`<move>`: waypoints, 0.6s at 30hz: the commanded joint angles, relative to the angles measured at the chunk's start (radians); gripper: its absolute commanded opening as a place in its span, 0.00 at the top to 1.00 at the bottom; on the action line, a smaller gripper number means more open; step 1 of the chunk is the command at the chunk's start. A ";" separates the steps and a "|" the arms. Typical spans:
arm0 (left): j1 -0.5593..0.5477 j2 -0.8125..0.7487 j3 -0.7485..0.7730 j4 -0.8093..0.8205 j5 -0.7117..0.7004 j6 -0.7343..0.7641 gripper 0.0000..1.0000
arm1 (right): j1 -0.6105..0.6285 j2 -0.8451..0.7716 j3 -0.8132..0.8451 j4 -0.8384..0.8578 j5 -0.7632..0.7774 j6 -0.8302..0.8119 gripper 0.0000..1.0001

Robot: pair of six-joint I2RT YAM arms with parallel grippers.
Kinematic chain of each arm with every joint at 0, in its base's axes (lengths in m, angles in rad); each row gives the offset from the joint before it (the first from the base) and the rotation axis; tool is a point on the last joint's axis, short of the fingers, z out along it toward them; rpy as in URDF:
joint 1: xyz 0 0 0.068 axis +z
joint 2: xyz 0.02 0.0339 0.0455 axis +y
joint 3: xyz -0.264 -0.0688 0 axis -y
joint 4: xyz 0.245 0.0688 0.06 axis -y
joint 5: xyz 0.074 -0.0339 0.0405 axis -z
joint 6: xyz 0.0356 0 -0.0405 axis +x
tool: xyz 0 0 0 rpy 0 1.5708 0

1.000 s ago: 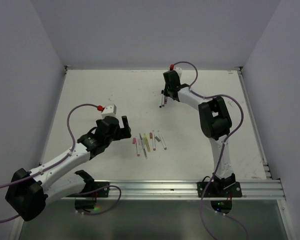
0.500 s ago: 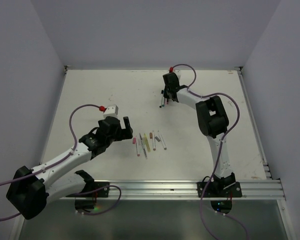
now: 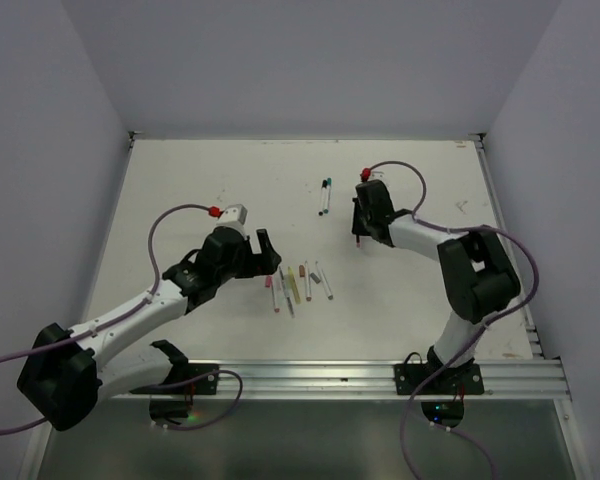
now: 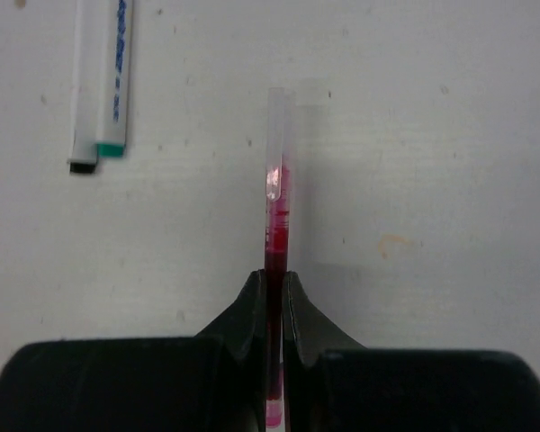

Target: Open the pen caps

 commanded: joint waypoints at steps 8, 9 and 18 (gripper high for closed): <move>-0.066 0.207 0.228 0.265 0.195 -0.109 0.00 | 0.160 -0.605 -0.448 0.223 -0.232 -0.084 1.00; -0.074 0.225 0.248 0.278 0.197 -0.113 0.00 | 0.182 -0.642 -0.468 0.234 -0.257 -0.084 1.00; -0.154 0.377 0.380 0.340 0.154 -0.173 0.08 | 0.203 -0.901 -0.620 0.289 -0.370 -0.038 1.00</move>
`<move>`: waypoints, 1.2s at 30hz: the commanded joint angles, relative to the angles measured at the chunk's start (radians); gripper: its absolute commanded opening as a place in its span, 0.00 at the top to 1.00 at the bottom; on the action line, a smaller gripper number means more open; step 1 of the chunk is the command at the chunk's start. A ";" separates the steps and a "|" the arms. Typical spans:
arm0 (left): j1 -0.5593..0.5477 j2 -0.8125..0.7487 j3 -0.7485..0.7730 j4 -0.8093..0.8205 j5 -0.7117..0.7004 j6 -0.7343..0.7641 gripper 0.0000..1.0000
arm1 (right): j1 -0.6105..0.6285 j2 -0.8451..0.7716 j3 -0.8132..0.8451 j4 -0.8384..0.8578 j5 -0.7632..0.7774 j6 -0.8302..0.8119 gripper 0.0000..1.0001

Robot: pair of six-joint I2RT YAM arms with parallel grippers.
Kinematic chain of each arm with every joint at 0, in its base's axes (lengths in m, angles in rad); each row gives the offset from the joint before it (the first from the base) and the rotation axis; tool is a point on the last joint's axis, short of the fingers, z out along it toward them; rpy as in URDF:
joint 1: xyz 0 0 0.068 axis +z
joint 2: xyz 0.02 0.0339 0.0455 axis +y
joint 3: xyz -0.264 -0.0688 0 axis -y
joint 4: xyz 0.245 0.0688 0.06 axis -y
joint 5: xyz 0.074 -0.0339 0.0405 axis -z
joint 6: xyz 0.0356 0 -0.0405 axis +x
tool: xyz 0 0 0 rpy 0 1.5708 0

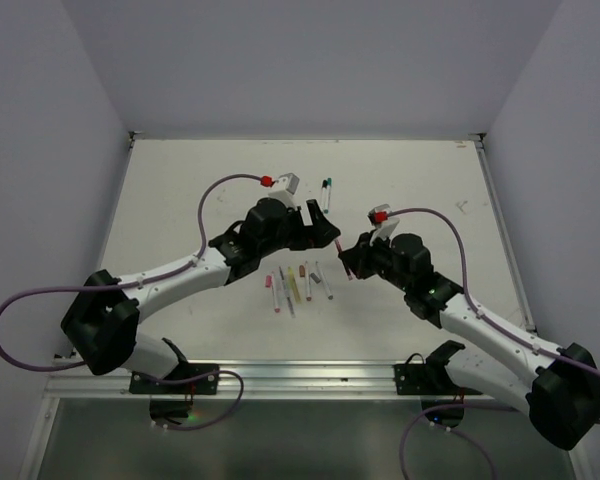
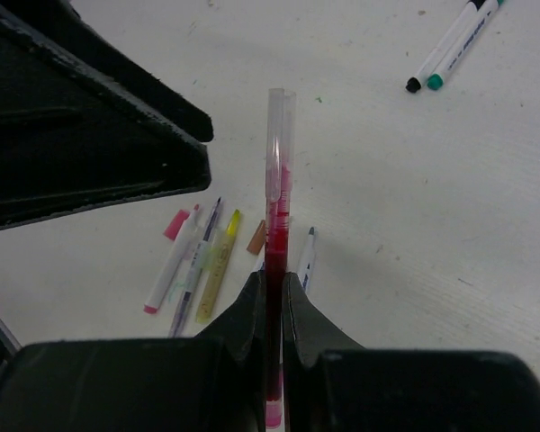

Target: Open the pen caps

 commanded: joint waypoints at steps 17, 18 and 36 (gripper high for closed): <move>-0.051 0.154 0.131 0.094 -0.010 -0.077 0.63 | 0.002 -0.052 -0.066 0.132 -0.105 0.030 1.00; -0.053 0.152 0.131 0.094 -0.010 -0.078 0.65 | 0.002 -0.049 -0.068 0.132 -0.103 0.030 1.00; -0.054 0.139 0.111 0.088 -0.044 -0.067 0.98 | 0.002 0.061 0.000 0.146 -0.114 0.046 0.64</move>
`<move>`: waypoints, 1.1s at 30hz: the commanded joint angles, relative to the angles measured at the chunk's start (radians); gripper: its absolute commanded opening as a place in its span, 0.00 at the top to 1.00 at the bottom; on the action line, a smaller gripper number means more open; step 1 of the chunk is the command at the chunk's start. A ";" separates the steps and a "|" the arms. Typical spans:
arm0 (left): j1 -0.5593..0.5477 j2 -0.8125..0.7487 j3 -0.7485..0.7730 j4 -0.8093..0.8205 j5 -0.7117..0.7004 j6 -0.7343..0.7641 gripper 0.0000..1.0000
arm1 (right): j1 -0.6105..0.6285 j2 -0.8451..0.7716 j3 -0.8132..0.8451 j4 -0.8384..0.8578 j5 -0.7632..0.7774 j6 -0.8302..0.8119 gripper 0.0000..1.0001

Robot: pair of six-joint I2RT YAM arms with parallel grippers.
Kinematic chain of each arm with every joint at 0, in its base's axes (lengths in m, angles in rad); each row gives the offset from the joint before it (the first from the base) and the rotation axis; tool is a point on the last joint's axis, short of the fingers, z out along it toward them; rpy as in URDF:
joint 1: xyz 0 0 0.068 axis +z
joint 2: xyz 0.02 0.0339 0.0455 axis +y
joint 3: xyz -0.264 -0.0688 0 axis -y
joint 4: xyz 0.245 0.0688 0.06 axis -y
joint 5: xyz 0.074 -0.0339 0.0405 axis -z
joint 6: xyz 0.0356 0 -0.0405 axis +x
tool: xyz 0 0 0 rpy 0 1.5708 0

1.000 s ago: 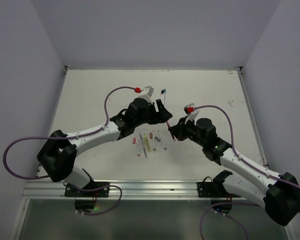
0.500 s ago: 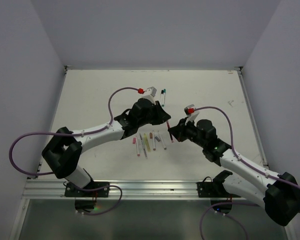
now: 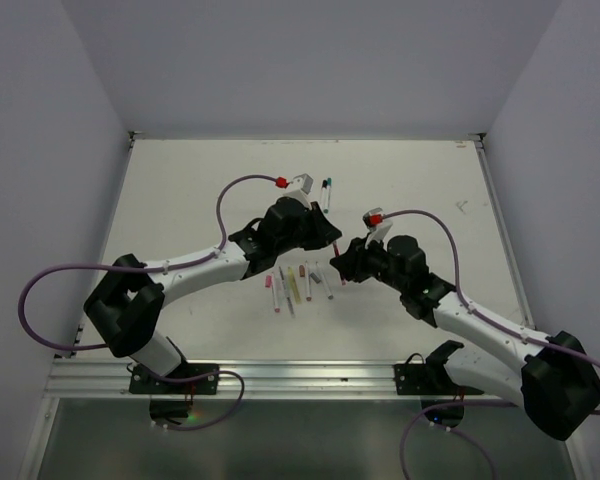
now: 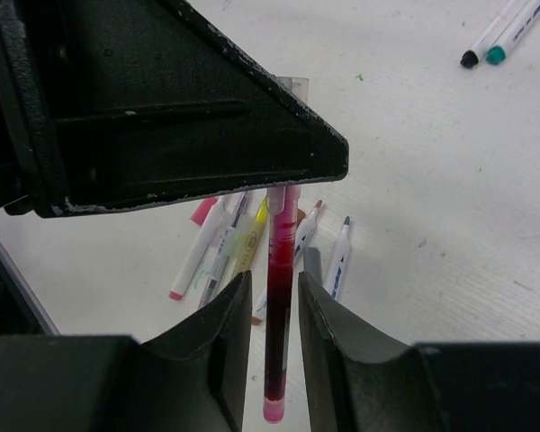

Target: Open the pen caps

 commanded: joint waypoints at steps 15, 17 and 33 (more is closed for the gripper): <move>0.034 -0.011 0.189 0.018 -0.250 0.002 1.00 | 0.002 -0.016 0.004 -0.051 -0.017 -0.028 1.00; 0.054 -0.009 0.211 0.015 -0.283 -0.006 1.00 | 0.002 -0.027 -0.010 -0.063 -0.020 -0.033 1.00; 0.160 -0.020 0.307 0.033 -0.400 -0.032 1.00 | 0.002 -0.079 -0.081 -0.066 -0.059 -0.035 1.00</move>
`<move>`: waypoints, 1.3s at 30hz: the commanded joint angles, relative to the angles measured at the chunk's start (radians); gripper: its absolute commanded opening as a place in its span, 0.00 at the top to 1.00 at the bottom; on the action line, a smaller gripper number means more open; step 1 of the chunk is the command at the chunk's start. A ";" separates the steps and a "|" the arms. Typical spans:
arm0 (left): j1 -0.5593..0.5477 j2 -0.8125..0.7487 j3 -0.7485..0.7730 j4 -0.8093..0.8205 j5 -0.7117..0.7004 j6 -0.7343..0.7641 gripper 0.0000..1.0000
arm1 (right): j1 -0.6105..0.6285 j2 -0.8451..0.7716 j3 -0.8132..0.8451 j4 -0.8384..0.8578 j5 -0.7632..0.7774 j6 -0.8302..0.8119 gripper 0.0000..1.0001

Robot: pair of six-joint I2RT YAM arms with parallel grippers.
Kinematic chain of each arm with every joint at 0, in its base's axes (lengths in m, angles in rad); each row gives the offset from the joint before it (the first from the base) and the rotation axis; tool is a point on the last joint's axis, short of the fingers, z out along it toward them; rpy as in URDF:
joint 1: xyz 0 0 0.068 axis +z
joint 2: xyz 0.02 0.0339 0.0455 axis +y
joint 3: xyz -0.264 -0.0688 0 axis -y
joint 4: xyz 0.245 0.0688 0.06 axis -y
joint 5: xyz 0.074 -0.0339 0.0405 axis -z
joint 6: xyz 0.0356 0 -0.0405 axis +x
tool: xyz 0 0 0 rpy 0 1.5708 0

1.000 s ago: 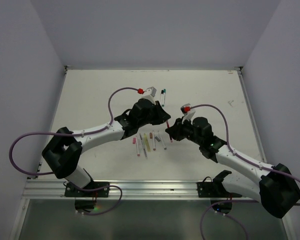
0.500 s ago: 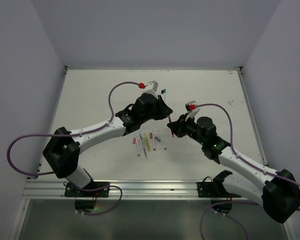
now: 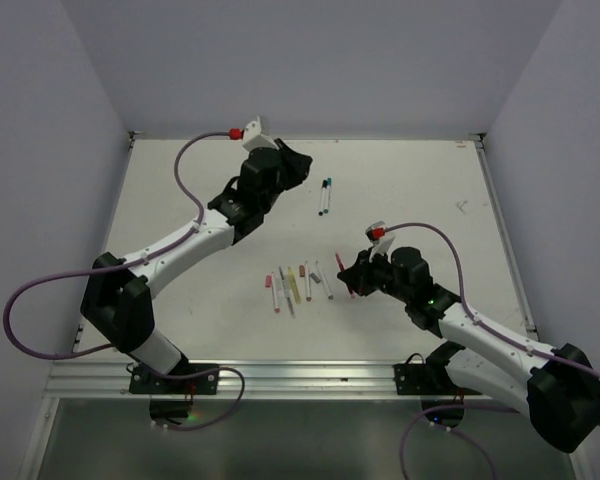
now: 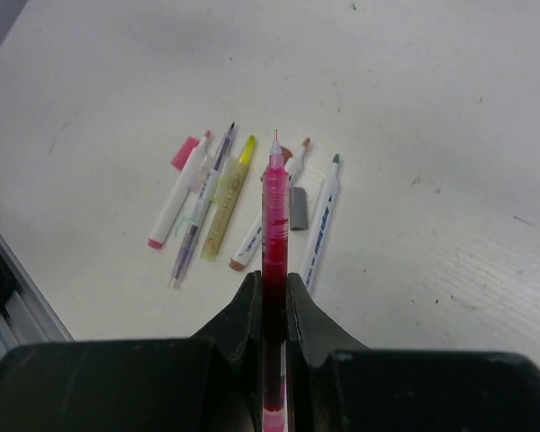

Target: Open the pen caps

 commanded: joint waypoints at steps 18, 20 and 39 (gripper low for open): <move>-0.080 0.186 0.005 -0.248 0.156 -0.007 0.97 | 0.000 0.084 0.088 -0.230 0.351 0.078 1.00; -0.110 0.215 0.004 -0.280 0.161 -0.017 0.96 | -0.001 0.114 0.106 -0.222 0.354 0.077 1.00; -0.175 0.312 -0.096 -0.314 0.213 -0.089 0.83 | -0.001 0.411 0.233 -0.135 0.264 0.040 1.00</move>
